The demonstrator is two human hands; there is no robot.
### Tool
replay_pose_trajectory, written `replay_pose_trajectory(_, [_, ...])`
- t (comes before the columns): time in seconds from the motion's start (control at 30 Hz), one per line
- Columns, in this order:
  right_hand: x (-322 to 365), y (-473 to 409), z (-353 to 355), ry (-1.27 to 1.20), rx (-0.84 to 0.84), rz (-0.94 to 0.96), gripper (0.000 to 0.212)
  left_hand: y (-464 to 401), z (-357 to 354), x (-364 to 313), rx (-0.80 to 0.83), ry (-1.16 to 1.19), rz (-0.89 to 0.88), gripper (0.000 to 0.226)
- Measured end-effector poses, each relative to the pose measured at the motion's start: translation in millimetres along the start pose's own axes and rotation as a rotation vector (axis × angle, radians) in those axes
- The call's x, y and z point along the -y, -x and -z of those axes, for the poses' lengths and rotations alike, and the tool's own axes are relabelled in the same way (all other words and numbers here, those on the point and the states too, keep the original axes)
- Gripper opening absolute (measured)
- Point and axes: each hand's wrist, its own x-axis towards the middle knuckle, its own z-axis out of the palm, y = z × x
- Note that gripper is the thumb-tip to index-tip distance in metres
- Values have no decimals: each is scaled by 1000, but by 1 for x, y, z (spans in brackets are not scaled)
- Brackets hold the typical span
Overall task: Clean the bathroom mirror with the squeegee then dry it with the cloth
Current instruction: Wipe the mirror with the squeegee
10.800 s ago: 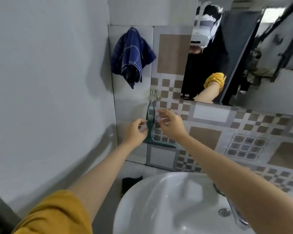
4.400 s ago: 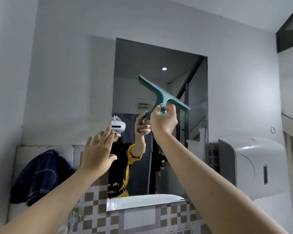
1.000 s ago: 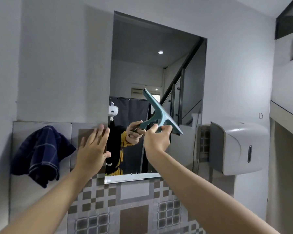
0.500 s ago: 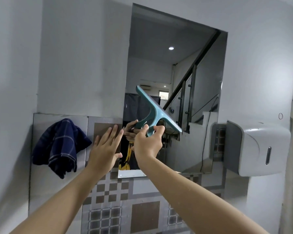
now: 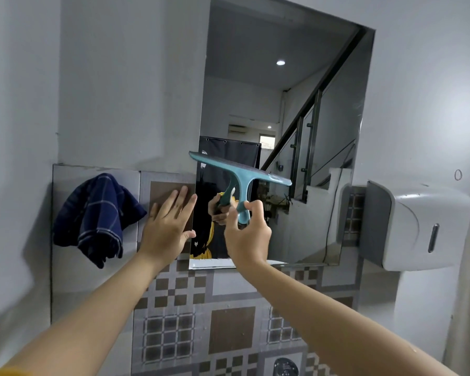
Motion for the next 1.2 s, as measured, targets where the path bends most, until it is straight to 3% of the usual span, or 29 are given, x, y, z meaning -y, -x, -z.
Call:
replay_pose_trajectory(0.53, [-46,-60,87,465,140,419,26,9,1,-4,24,35,41,78])
replay_pose_trajectory(0.73, [-63,-86,118,559,154,522,29,14,-4,-2,62,0,9,84])
replay_pose_trajectory(0.93, [-92,-106,163,609,135,527,28,14,-7,-2,43,16,4,86])
replay_pose_trajectory(1.2, [-132,-111,224,576,146,364,26,13,-12,0,12,14,-14,89])
